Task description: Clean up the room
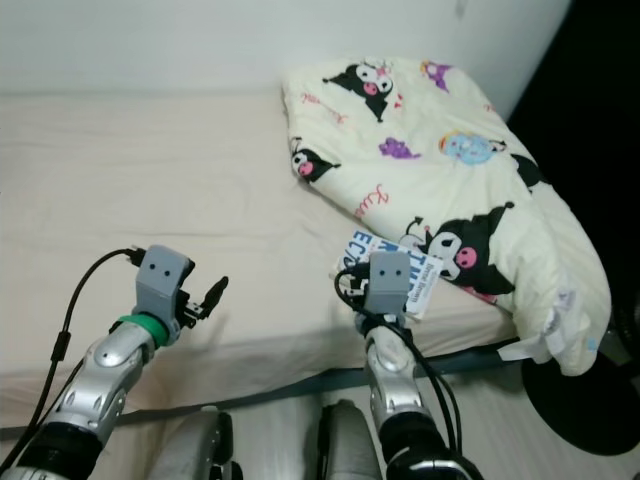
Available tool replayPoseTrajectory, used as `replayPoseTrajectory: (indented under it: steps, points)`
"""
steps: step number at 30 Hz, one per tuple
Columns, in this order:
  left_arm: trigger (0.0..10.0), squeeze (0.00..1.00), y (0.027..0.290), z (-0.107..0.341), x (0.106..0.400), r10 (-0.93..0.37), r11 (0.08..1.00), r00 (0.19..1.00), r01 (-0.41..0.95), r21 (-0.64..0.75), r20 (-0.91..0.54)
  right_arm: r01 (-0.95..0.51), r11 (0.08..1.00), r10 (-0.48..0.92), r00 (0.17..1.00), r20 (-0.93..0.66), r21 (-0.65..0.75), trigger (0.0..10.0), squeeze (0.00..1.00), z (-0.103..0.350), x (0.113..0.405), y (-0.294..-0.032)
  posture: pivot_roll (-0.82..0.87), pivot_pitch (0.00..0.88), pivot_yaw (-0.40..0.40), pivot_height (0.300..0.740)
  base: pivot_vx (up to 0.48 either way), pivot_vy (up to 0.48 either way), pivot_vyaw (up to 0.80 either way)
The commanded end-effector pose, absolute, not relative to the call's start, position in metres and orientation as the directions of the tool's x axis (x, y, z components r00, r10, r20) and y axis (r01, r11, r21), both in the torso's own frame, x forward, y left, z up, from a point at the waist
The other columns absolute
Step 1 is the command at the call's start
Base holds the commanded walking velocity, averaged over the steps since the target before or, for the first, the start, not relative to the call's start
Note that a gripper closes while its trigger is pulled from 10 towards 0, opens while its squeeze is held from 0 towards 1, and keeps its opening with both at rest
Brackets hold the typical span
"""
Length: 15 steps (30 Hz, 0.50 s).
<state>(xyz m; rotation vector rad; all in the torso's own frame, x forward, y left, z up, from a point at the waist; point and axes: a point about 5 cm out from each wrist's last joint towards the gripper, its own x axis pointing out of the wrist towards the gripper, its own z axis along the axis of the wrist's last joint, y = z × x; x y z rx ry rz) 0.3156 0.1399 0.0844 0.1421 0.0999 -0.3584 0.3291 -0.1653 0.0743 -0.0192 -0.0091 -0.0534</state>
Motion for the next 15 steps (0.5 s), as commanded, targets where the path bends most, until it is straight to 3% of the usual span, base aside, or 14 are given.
replayPoseTrajectory:
  steps: [1, 7, 10, 11, 15]
  points:
    - [10.0, 0.0, 0.14, 0.078, 0.313, -0.344, 0.925, 0.927, 0.362, 0.116, -0.149, 0.08, 0.997, -0.08, 0.997, 0.002, -0.002, 10.0, 0.0, 0.072, 0.327, -0.172, 0.02, 0.054, 0.077, 0.596, 0.0, 0.0, 0.0]
    - [10.0, 0.0, 0.14, 0.078, 0.313, -0.346, 0.924, 0.926, 0.364, 0.117, -0.151, 0.11, 0.994, -0.11, 0.994, 0.012, 0.02, 10.0, 0.0, 0.074, 0.326, -0.18, 0.02, 0.059, 0.081, 0.596, 0.0, 0.0, 0.0]
    - [10.0, 0.0, 0.139, 0.078, 0.313, -0.348, 0.923, 0.925, 0.366, 0.118, -0.151, 0.294, 0.944, -0.3, 0.954, 0.018, 0.15, 10.0, 0.0, 0.077, 0.322, -0.209, 0.02, 0.06, 0.079, 0.596, 0.0, 0.0, 0.0]
    - [10.0, 0.0, 0.139, 0.078, 0.313, -0.348, 0.923, 0.925, 0.366, 0.118, -0.151, 0.294, 0.944, -0.3, 0.954, 0.018, 0.15, 10.0, 0.0, 0.077, 0.322, -0.209, 0.02, 0.06, 0.079, 0.596, 0.0, 0.0, 0.0]
    - [10.0, 0.0, 0.136, 0.078, 0.314, -0.353, 0.921, 0.924, 0.371, 0.119, -0.149, 0.516, 0.76, -0.514, 0.849, -0.121, 0.396, 10.0, 0.0, 0.064, 0.311, -0.247, 0.01, 0.065, 0.082, 0.596, 0.0, 0.0, 0.0]
